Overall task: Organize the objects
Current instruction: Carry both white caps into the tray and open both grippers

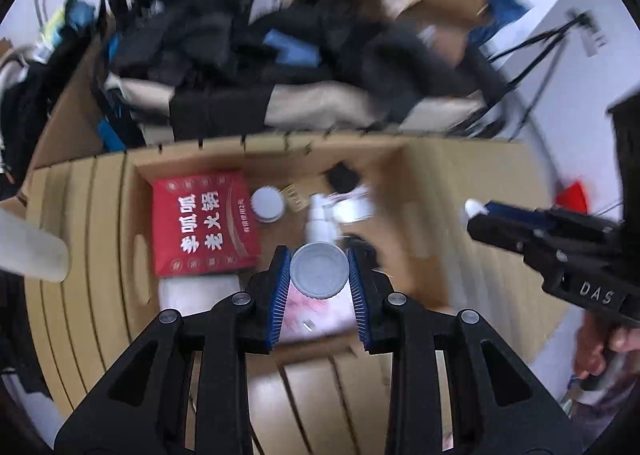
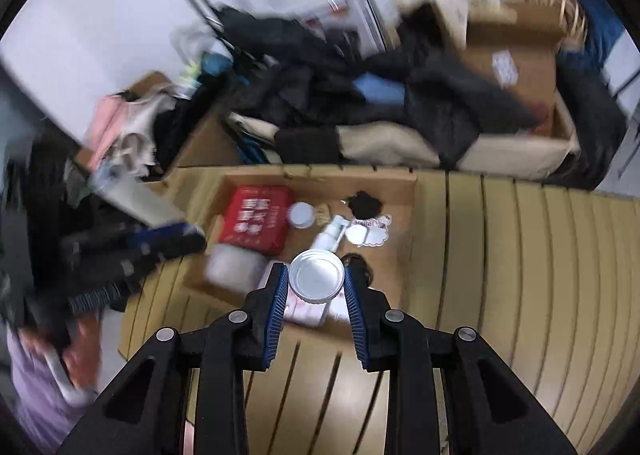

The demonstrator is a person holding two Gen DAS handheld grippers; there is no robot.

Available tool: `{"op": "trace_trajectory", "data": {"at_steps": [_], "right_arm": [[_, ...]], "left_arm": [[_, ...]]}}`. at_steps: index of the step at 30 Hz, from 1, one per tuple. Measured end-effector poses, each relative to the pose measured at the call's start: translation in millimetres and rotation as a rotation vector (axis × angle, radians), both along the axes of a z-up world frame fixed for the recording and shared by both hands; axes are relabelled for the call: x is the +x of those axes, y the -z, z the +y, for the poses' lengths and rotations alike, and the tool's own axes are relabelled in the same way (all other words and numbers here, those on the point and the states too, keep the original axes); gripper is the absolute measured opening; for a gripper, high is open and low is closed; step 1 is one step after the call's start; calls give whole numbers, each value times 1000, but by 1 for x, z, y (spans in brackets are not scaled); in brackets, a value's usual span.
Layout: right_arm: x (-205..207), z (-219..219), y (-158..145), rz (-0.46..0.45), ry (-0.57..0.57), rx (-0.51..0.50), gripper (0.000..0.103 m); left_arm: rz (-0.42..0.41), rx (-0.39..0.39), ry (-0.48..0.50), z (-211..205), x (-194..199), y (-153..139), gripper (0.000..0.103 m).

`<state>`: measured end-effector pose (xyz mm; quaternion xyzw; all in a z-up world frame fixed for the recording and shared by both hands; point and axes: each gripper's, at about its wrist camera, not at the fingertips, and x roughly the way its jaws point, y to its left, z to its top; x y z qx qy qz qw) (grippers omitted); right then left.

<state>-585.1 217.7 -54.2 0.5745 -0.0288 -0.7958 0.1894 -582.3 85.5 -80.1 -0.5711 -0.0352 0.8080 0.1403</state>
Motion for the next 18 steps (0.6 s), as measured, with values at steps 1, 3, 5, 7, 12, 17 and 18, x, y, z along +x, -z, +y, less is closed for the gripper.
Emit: {"op": "trace_trajectory", "data": {"at_steps": [1, 3, 5, 7, 12, 17, 18], "right_arm": [[-16, -4, 22, -45, 17, 27, 32], [-38, -10, 61, -110, 47, 86, 32], [-47, -16, 91, -129, 76, 148, 32], [-52, -19, 106, -140, 69, 176, 32], [-53, -25, 120, -146, 68, 193, 49], [-39, -33, 87, -76, 51, 192, 80], [-33, -33, 73, -58, 49, 185, 80]], "left_arm": [[-22, -21, -35, 0, -10, 22, 25], [-51, -20, -43, 1, -21, 51, 25], [-91, -8, -30, 2, -27, 71, 26], [-107, -15, -15, 5, -26, 79, 30], [-35, -7, -29, -3, -22, 65, 58], [6, -34, -41, -23, -8, 21, 63], [11, -48, -38, -29, -2, 7, 75]]}}
